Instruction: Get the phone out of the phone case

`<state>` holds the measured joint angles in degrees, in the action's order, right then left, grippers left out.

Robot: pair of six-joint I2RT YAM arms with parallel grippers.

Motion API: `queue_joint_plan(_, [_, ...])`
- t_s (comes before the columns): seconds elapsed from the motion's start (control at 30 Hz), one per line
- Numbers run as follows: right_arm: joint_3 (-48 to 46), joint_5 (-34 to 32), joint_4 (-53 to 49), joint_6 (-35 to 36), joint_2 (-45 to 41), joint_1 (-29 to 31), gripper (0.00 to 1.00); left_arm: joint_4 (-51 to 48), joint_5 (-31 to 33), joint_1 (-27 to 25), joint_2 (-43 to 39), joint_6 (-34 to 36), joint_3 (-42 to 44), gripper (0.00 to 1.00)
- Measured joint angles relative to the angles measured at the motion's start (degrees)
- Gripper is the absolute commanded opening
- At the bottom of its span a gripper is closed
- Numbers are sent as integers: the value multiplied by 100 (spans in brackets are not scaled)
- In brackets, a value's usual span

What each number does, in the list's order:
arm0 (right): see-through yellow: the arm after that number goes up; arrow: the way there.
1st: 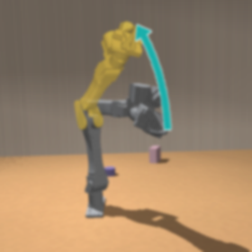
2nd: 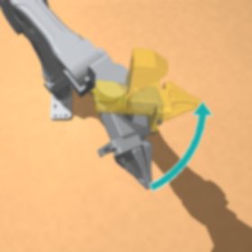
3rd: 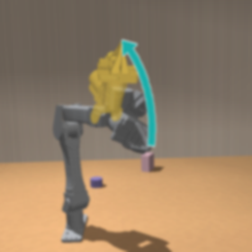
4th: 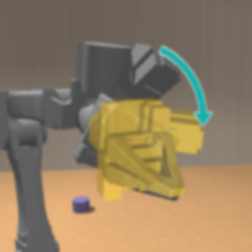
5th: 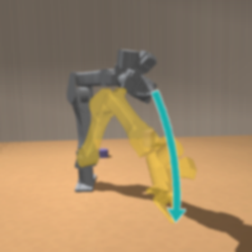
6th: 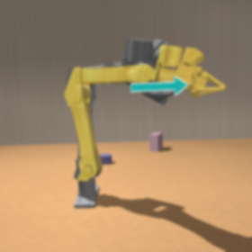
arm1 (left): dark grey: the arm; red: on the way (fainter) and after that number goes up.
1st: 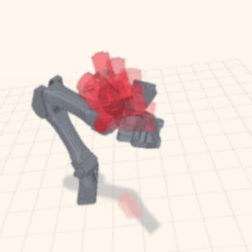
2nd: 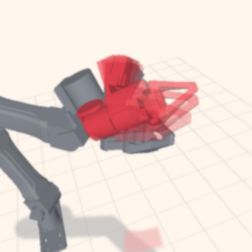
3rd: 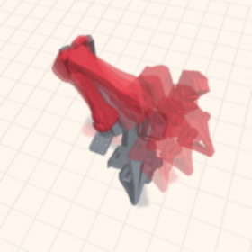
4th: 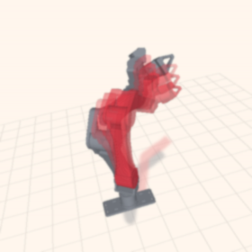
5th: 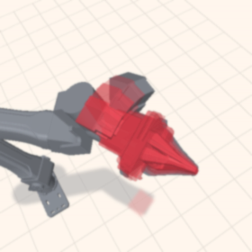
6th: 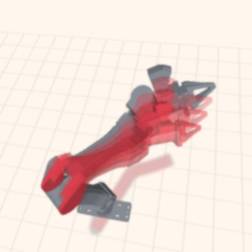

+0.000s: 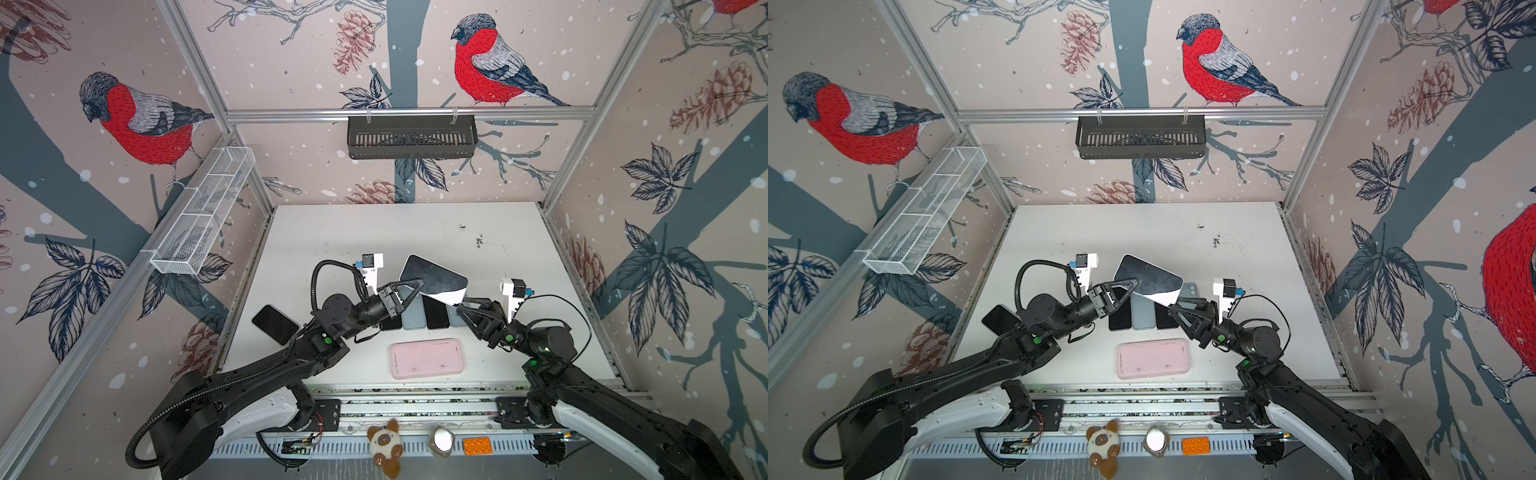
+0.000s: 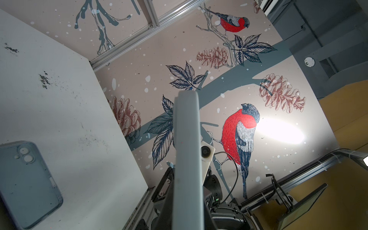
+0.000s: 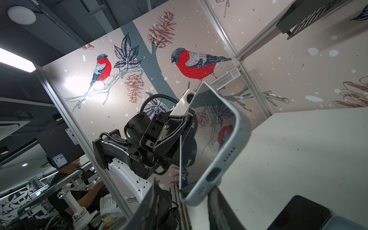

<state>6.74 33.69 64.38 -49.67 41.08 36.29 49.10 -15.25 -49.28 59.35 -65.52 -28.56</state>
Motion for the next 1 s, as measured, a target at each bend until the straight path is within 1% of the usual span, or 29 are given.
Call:
queue_joint_plan(0.17, [4, 13, 46, -20, 50, 0, 29, 131, -105, -2, 85, -20, -2, 0])
queue_joint_plan(0.33, [22, 33, 50, -116, 90, -28, 16, 299, -120, -48, 188, -39, -2, 0])
queue_joint_plan(0.47, [42, 74, 109, -278, 94, -46, 2, 511, -122, -68, 260, 87, -17, 0])
queue_joint_plan(0.57, [74, 76, 164, -299, 98, -46, 0, 610, -140, -76, 291, 133, -42, 0])
queue_joint_plan(0.63, [101, 129, 140, -186, 94, -46, 0, 590, -142, -87, 302, 136, -85, 0])
queue_joint_plan(0.73, [142, 142, -98, 262, -15, -44, 0, 463, -142, -114, 304, 149, -195, 0])
queue_joint_plan(0.8, [142, 92, -282, 699, -79, -2, 0, 328, -136, -120, 302, 175, -271, 0])
queue_joint_plan(1.0, [-116, -131, -586, 2253, -190, 229, 0, -330, -85, -131, 302, 249, -426, 0])
